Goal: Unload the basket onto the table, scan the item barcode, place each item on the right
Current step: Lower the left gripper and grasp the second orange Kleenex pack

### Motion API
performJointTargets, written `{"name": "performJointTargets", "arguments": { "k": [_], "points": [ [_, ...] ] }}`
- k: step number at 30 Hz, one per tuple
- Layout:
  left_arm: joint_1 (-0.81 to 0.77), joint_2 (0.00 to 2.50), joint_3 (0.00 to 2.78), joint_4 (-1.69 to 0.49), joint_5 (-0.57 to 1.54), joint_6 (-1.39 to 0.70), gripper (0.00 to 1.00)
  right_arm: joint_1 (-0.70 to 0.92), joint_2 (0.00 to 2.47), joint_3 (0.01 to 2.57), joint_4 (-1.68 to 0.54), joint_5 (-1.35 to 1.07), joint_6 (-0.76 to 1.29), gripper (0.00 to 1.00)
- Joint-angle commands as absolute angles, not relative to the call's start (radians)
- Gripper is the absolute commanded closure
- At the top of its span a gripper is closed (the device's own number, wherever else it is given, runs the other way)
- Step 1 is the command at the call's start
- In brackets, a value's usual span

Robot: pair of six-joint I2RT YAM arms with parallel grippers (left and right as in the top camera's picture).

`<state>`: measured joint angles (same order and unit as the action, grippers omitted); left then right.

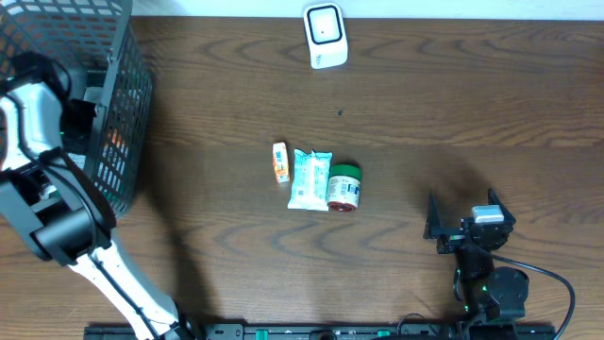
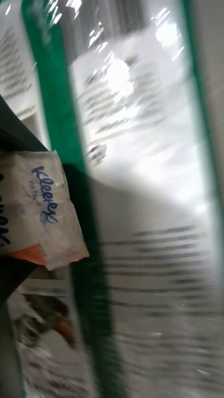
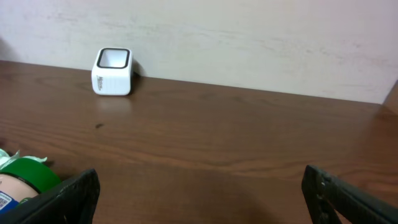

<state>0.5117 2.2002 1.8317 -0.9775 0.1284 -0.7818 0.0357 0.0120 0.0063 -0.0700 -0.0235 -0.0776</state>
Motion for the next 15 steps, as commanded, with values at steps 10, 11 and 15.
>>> {"name": "performJointTargets", "arguments": {
  "k": [10,11,15],
  "points": [
    [0.64,2.074,1.863,-0.972,0.016,-0.664,0.58,0.025,0.009,0.006,-0.073,-0.027,-0.083,0.01],
    [0.639,2.074,1.861,-0.977,0.01,-0.641,0.56,0.025,0.009,0.006,-0.073,-0.027,-0.083,0.01],
    [0.631,2.074,1.854,-0.985,0.011,-0.528,0.55,0.025,0.009,0.006,-0.073,-0.027,-0.083,0.01]
  ]
}}
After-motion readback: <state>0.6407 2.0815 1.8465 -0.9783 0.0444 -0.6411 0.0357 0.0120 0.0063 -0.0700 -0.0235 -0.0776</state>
